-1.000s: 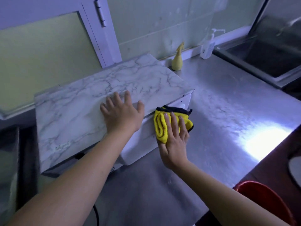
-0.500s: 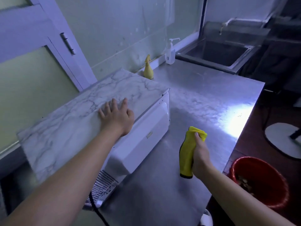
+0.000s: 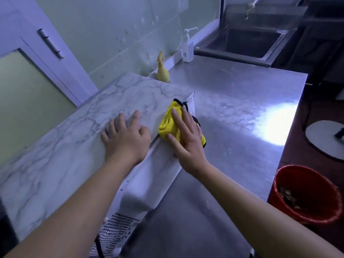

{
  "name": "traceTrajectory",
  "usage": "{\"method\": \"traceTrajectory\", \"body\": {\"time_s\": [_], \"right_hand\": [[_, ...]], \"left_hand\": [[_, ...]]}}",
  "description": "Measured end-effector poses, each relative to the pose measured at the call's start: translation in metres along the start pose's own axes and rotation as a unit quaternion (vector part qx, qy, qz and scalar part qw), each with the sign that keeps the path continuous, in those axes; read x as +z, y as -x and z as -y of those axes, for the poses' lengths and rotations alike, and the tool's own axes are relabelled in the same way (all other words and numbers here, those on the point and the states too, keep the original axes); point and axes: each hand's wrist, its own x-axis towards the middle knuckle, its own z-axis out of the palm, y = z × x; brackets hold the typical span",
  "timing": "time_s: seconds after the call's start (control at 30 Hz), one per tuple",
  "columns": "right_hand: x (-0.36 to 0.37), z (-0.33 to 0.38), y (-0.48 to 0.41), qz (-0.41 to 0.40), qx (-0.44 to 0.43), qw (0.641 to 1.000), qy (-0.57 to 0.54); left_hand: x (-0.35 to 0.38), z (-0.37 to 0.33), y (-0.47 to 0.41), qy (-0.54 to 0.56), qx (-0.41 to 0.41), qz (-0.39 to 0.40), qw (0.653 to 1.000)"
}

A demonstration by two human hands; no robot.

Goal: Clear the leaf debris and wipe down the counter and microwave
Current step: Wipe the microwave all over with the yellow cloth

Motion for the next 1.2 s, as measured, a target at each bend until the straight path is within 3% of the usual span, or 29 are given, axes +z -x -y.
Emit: {"method": "traceTrajectory", "body": {"time_s": [0.13,0.3,0.5,0.6,0.7,0.8,1.0,1.2], "right_hand": [[-0.011,-0.038,-0.005,0.007,-0.107,0.985,0.134],[0.016,-0.063,-0.012,-0.110,-0.173,0.976,0.068],[0.038,-0.078,-0.008,-0.228,-0.049,0.970,-0.064],[0.042,-0.086,-0.010,-0.251,0.101,0.946,-0.176],[0.042,-0.097,-0.001,-0.213,0.284,0.903,-0.241],[0.047,-0.098,0.016,-0.182,0.397,0.826,-0.357],[0.061,-0.071,0.041,-0.166,0.550,0.679,-0.457],[0.043,-0.055,0.066,-0.132,0.585,0.562,-0.569]], "left_hand": [[0.001,0.002,-0.001,0.007,0.001,0.002,1.000],[0.003,0.003,-0.002,0.006,-0.001,0.001,1.000],[0.003,0.001,-0.002,0.004,-0.006,0.003,1.000],[0.003,0.001,-0.002,0.004,-0.011,0.007,1.000],[0.002,0.001,-0.003,0.001,-0.011,0.011,1.000],[0.002,0.000,-0.003,-0.004,-0.011,0.011,1.000],[0.001,0.001,-0.002,0.004,-0.014,0.010,1.000],[-0.002,0.001,-0.002,0.019,-0.015,0.013,1.000]]}}
